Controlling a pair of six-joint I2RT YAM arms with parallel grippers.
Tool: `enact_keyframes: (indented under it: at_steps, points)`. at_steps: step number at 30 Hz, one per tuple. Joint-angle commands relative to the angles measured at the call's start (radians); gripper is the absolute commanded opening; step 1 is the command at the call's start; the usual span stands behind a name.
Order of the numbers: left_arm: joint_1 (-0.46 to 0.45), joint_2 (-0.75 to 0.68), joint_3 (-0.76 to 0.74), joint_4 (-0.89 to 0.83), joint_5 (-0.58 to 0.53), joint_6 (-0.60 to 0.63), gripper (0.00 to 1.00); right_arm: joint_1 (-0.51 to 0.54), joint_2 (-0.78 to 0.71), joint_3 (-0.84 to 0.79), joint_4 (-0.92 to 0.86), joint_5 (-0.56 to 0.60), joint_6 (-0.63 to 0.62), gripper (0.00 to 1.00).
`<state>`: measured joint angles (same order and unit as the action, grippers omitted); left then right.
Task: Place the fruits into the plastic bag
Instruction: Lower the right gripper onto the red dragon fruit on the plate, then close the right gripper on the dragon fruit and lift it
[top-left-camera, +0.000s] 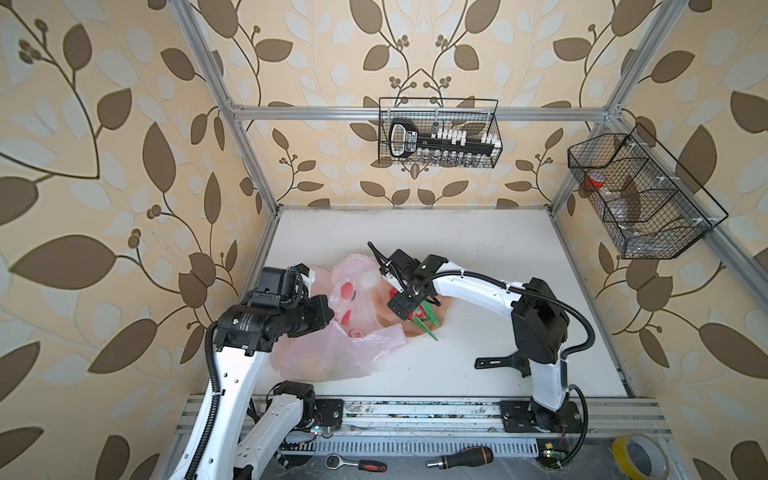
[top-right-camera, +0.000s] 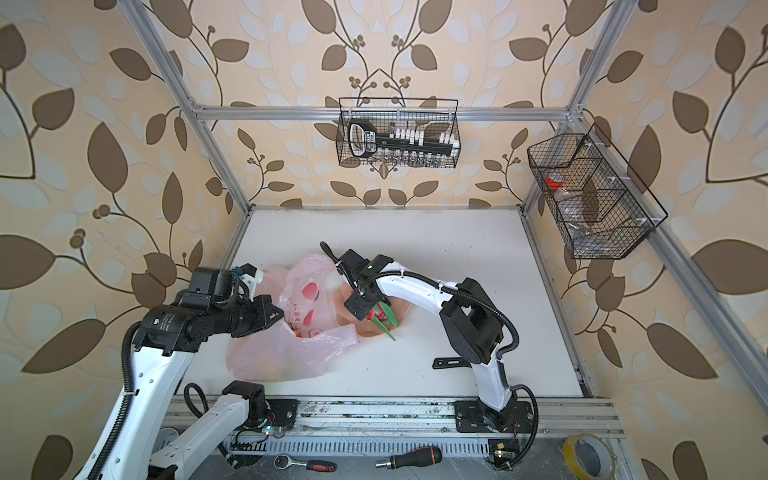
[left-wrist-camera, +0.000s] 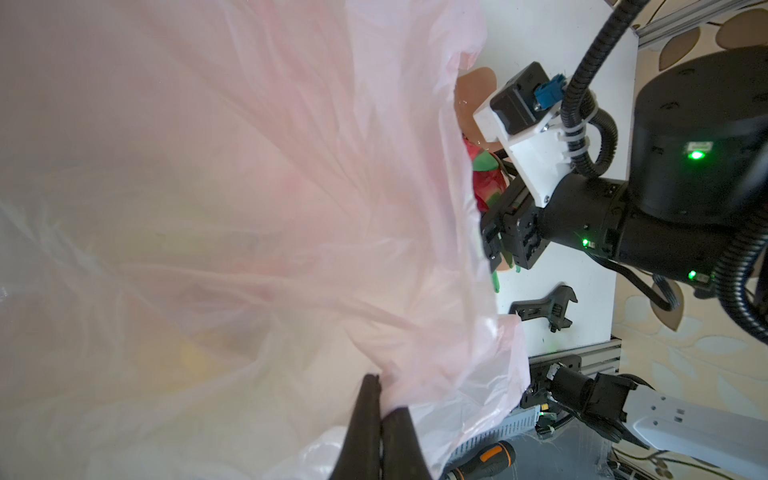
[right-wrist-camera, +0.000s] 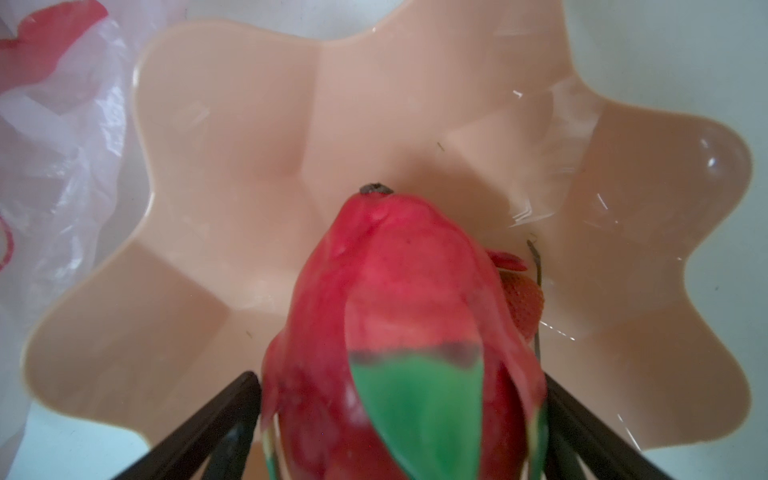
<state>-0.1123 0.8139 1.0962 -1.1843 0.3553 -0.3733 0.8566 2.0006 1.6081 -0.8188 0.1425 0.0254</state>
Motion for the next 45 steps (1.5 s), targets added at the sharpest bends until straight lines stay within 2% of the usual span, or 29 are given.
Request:
enact_keyframes:
  at_steps: [1, 20, 32, 36, 45]
  points:
    - [-0.008, 0.002, 0.029, 0.001, -0.009, 0.013, 0.0, 0.001, 0.028, -0.028, -0.011, 0.027, -0.013, 1.0]
    - [-0.007, -0.002, 0.025, 0.0, -0.013, 0.013, 0.0, -0.009, 0.103, -0.077, -0.003, -0.02, 0.014, 0.99]
    - [-0.007, -0.004, 0.028, 0.001, -0.014, 0.015, 0.0, -0.02, 0.001, -0.116, 0.053, 0.021, 0.063, 0.79]
    - [-0.007, -0.005, 0.024, 0.002, -0.013, 0.013, 0.0, -0.029, -0.042, -0.122, 0.086, 0.02, 0.088, 0.67]
    - [-0.007, -0.008, 0.025, -0.001, -0.013, 0.013, 0.0, -0.075, -0.161, -0.133, 0.155, 0.005, 0.16, 0.57]
